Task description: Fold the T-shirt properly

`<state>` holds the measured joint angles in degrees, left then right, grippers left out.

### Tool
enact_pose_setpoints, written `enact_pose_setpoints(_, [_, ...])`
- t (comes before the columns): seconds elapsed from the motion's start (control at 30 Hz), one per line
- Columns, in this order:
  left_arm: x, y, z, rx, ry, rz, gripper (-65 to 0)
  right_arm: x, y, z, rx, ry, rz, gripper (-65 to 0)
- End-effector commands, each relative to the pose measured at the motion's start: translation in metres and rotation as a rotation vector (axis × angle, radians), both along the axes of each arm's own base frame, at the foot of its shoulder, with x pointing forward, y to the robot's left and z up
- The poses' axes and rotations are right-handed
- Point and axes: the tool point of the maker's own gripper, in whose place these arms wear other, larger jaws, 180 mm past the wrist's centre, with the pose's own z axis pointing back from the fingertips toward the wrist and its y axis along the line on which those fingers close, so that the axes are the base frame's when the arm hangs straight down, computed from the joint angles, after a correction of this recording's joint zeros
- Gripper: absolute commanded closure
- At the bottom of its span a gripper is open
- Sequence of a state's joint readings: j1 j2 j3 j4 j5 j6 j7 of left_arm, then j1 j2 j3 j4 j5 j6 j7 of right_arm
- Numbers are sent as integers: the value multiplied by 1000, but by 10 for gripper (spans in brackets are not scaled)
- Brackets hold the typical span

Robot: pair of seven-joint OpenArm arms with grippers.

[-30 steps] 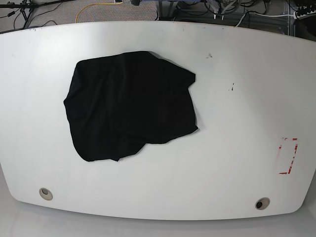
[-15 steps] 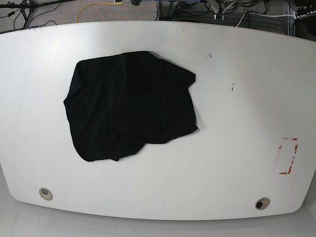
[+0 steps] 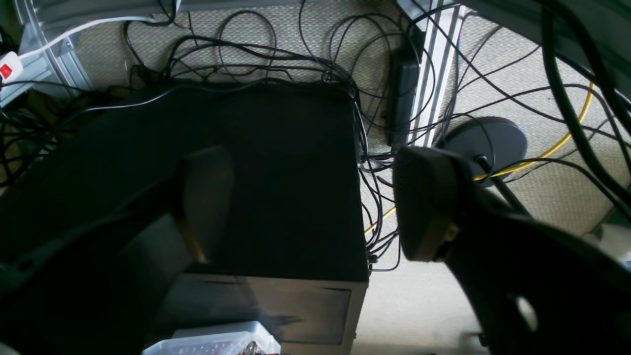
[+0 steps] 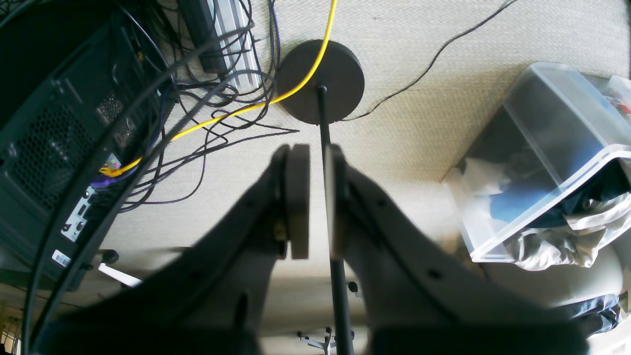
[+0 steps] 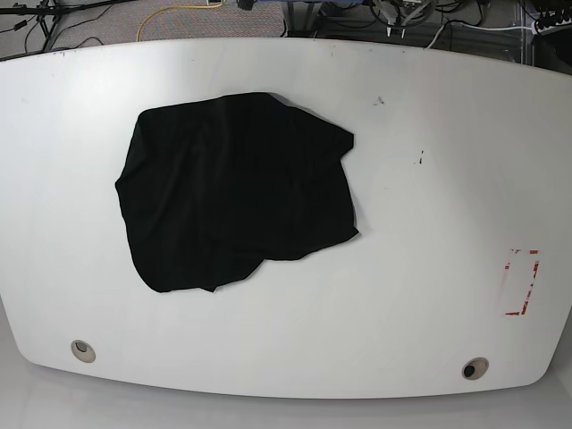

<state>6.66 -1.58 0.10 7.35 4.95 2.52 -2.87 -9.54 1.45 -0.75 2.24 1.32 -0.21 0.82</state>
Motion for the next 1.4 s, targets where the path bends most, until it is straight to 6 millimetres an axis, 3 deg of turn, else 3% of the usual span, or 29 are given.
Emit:
enact_pose_setpoints(0.0, [-3,3,0,4,5,10,-469,-10,0,2,2,21,4,-51])
enact_pose_setpoints(1.37, [-5,6,1,11,-5,12,-475,-14,-1,3,-1,32,-4,-51])
